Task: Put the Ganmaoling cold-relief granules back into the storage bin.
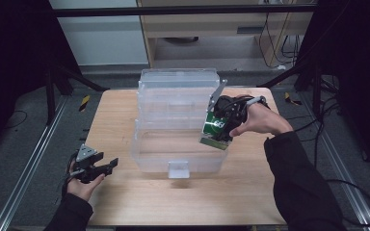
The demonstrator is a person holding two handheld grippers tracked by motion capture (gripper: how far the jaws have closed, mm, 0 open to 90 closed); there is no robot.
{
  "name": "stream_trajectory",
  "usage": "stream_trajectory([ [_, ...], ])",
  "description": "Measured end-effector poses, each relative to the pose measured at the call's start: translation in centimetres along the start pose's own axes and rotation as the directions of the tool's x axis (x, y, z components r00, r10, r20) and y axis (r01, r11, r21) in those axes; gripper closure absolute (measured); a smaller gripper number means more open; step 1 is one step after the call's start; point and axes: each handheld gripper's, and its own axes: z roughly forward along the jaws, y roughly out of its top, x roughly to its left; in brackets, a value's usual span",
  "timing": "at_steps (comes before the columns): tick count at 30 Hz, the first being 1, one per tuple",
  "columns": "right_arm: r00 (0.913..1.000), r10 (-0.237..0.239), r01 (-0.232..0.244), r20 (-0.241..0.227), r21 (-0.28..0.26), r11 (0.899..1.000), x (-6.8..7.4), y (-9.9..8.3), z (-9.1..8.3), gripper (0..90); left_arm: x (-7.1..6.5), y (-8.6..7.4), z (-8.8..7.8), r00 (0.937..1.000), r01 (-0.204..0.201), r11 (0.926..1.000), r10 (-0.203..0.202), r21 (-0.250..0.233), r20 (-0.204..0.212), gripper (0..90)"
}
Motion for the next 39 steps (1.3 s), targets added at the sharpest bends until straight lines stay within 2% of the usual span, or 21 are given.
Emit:
stream_trajectory([
  [4, 0.9985, -0.04, 0.04, -0.037, 0.001, 0.999, 0.2, 0.6, 0.5, 17.7, 0.0, 0.0, 0.0, 1.0, -0.003, 1.0, 0.003, 0.002, -0.003, 31.9],
  [5, 0.997, -0.062, 0.062, -0.046, 0.004, 0.998, 0.3, 0.7, 0.7, 17.7, 0.0, 0.0, 0.0, 1.0, -0.003, 1.0, 0.003, 0.004, -0.004, 31.9],
  [12, 0.9892, -0.125, 0.127, -0.076, 0.024, 0.992, 0.5, 1.4, 2.0, 17.6, 0.0, 0.0, 0.1, 1.0, 0.0, 1.0, 0.0, 0.007, 0.001, 31.9],
  [17, 0.9881, -0.129, 0.134, -0.083, 0.051, 0.99, 0.6, 1.5, 2.5, 17.6, 0.0, 0.0, 0.1, 1.0, -0.003, 1.0, 0.003, 0.004, 0.0, 31.9],
  [21, 0.9836, -0.154, 0.162, -0.093, 0.075, 0.984, 0.6, 1.6, 2.9, 17.6, 0.0, 0.0, 0.1, 1.0, -0.002, 1.0, 0.002, 0.008, 0.002, 31.9],
  [26, 0.9819, -0.163, 0.171, -0.097, 0.081, 0.982, 0.5, 1.5, 3.3, 17.5, 0.0, 0.0, 0.1, 1.0, -0.001, 1.0, 0.001, 0.009, 0.002, 31.9],
  [28, 0.9783, -0.181, 0.19, -0.1, 0.085, 0.978, 0.5, 1.4, 3.5, 17.6, 0.0, -0.1, 0.2, 1.0, -0.004, 1.0, 0.004, 0.009, 0.0, 31.9],
  [35, 0.9749, -0.195, 0.207, -0.108, 0.123, 0.97, 0.4, 1.3, 4.2, 17.4, 0.0, -0.1, 0.2, 1.0, -0.007, 0.9999, 0.007, 0.01, 0.001, 31.9],
  [39, 0.9718, -0.204, 0.219, -0.118, 0.127, 0.968, 0.5, 1.4, 4.6, 17.4, 0.1, -0.1, 0.2, 1.0, -0.007, 0.9999, 0.007, 0.011, 0.001, 31.9],
])
